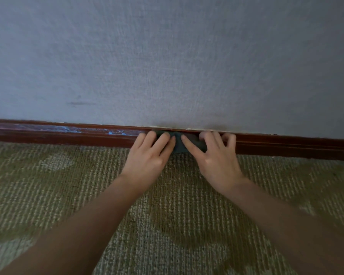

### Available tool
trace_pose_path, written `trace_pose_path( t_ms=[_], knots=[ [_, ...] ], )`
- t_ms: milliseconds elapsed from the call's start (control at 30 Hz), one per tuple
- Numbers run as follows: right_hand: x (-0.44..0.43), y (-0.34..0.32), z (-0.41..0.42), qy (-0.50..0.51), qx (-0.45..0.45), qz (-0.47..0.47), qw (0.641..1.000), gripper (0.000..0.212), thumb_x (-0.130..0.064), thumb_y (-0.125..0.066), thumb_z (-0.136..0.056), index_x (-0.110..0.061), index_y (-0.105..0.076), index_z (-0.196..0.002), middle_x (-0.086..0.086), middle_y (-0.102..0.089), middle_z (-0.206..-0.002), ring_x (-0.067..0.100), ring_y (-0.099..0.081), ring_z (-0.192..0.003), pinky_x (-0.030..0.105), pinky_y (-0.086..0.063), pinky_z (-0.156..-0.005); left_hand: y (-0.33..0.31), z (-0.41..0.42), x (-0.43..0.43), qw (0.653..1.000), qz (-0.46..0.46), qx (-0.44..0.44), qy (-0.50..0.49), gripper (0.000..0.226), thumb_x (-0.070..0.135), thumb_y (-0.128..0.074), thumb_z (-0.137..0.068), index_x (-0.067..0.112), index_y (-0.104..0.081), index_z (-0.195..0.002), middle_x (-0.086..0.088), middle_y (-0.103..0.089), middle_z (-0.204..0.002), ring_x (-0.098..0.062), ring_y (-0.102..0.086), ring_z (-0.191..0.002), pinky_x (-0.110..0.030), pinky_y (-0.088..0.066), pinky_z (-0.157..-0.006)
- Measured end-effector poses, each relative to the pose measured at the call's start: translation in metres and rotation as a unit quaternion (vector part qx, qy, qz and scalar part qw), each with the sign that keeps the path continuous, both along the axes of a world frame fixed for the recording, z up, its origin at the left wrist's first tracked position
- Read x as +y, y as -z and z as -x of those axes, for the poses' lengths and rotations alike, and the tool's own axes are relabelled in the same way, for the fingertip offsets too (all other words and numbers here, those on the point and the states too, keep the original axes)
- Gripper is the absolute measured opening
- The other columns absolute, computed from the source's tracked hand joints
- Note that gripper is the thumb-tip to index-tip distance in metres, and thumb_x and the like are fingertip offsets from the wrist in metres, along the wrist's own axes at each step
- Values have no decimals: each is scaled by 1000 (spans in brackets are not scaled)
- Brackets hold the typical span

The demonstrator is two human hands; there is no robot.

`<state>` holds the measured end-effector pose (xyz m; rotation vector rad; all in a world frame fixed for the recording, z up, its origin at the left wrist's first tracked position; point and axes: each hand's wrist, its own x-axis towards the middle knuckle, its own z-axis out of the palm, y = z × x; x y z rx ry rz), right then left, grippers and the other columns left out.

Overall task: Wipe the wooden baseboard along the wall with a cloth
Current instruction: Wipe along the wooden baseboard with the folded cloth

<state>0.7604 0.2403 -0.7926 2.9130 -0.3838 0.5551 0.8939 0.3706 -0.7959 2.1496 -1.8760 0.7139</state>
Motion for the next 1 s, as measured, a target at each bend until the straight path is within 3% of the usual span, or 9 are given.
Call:
trace_pose_path(
  t_ms=[167,333,400,533,767,1000],
  knots=[
    [8,5,-5,-1,-33,-41,999,49,1,-74,-67,-7,-65,-114,18,-57,-83,31,-57,-75,40,-31,-69,-2,-2,-2,999,-5,44,17,32,4,-44,-83,-6,-67,-103,-19,-65,-94,-28,-38,-80,-37,-31,-70],
    [14,-1,-9,26,-34,-93,995,47,0,-76,-63,-4,-66,-108,17,-57,-83,31,-59,-76,41,-42,-67,-3,-1,-3,999,-15,39,28,28,10,-57,-81,-3,-67,-103,-15,-65,-95,-30,-55,-75,-38,-38,-68],
    [13,-5,-11,21,-24,-81,996,47,0,-78,-61,-3,-66,-106,16,-58,-81,30,-59,-75,40,-43,-67,-4,-2,-4,999,-20,25,34,23,4,-63,-79,-3,-67,-101,-14,-66,-92,-29,-57,-70,-38,-40,-64],
    [8,-12,-8,13,8,-31,999,46,-7,-79,-62,-4,-67,-107,16,-59,-80,30,-59,-76,40,-39,-70,-11,-4,-3,998,-44,-13,40,26,2,-50,-81,-3,-68,-99,-13,-65,-89,-27,-56,-67,-35,-42,-60],
    [17,-23,6,25,37,-3,999,46,-16,-83,-56,-8,-71,-100,14,-57,-75,30,-58,-71,40,-45,-63,-24,13,4,995,-77,-32,53,34,3,-38,-82,3,-72,-84,-8,-64,-77,-23,-57,-62,-30,-46,-57],
    [10,-34,13,37,27,25,999,47,-15,-83,-57,-5,-69,-101,16,-59,-79,32,-59,-75,42,-46,-66,-33,15,-1,997,-49,-47,48,34,3,-39,-82,0,-71,-93,-10,-64,-81,-25,-58,-65,-32,-45,-58]
  ],
)
